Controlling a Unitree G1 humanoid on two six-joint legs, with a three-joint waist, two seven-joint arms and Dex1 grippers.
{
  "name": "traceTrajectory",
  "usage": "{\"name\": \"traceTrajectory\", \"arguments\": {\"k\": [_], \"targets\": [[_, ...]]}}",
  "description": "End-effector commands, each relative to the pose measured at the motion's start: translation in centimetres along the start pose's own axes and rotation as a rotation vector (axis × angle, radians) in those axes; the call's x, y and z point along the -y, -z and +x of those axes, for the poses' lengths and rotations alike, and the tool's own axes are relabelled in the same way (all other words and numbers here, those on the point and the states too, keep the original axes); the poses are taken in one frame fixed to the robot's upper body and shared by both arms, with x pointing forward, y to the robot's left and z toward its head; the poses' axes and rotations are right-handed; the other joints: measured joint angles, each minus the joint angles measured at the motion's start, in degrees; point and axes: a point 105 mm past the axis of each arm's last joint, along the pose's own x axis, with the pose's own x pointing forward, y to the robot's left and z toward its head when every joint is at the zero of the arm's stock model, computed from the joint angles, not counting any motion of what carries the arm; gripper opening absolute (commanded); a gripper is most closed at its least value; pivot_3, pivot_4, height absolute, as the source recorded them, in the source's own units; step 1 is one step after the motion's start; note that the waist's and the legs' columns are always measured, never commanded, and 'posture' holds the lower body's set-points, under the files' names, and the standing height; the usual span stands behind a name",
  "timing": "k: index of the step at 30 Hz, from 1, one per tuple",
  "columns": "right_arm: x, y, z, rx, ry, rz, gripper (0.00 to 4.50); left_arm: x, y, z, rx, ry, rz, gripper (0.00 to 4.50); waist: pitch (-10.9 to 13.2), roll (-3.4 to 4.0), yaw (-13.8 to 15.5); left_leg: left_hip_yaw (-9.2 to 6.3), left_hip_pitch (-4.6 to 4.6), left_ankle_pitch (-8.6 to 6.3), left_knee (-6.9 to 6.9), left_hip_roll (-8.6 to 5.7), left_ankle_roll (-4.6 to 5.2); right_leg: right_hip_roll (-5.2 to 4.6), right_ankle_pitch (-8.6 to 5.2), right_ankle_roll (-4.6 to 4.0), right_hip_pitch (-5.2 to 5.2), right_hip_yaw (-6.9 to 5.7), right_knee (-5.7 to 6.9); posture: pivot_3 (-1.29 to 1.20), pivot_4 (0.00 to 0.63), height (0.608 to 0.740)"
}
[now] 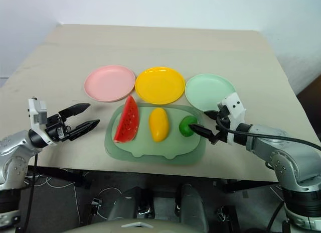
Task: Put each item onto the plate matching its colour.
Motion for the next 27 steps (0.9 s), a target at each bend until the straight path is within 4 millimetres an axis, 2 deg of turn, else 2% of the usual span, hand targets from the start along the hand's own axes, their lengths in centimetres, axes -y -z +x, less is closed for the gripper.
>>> {"name": "traceTrajectory", "arguments": {"k": [1,7,10,14,21,24,27], "targets": [[-1.1,-0.2,0.7,0.006,-0.033,0.024,4.50,-0.1,-0.7,0.2,0.025,0.003,0.027,4.48,0.0,0.00,0.0,0.00,-0.01,0.00,0.00,0.00,0.00,0.00,0.00,0.00,-0.01,0.00,0.00,0.00,0.150,0.696],[-1.7,0.4,2.3,-0.020,-0.029,0.080,4.50,-0.1,-0.6,0.5,0.028,0.010,0.027,4.48,0.0,0.00,-0.1,0.02,-0.01,0.01,0.00,0.00,-0.01,0.00,0.01,0.01,-0.01,-0.01,0.04,0.00,0.150,0.696],[-1.0,1.2,3.3,-0.048,0.026,0.102,4.50,0.0,-0.6,0.5,0.028,0.019,0.026,4.48,0.0,0.00,-0.1,0.02,-0.01,0.01,0.00,0.00,-0.01,0.01,0.00,0.01,-0.01,-0.01,0.03,0.00,0.150,0.696],[-0.7,2.2,3.8,-0.087,0.044,0.099,4.50,0.0,-0.7,0.5,0.034,0.017,0.030,4.48,0.0,0.01,0.0,0.04,-0.04,0.01,-0.01,0.00,-0.01,0.01,0.00,0.01,-0.03,-0.01,0.04,0.00,0.150,0.696],[0.3,1.3,4.3,-0.031,0.080,0.093,4.50,0.0,-0.5,0.4,0.034,0.012,0.031,4.48,0.0,0.01,-0.1,0.06,-0.02,0.02,-0.01,0.00,-0.03,0.01,0.00,0.02,-0.01,-0.01,0.05,0.00,0.150,0.696],[0.3,1.0,4.1,-0.019,0.075,0.076,3.83,0.1,-0.5,0.3,0.035,0.007,0.032,4.50,0.0,0.01,-0.1,0.06,-0.02,0.02,-0.01,0.00,-0.03,0.01,0.00,0.02,-0.02,-0.01,0.05,0.00,0.150,0.696],[0.1,0.4,3.8,0.001,0.051,0.034,2.88,0.1,-0.3,0.3,0.034,0.001,0.033,4.50,0.0,0.01,-0.1,0.08,-0.03,0.02,-0.06,0.00,-0.03,0.01,0.01,0.02,-0.05,-0.01,0.04,0.00,0.150,0.696]]}}
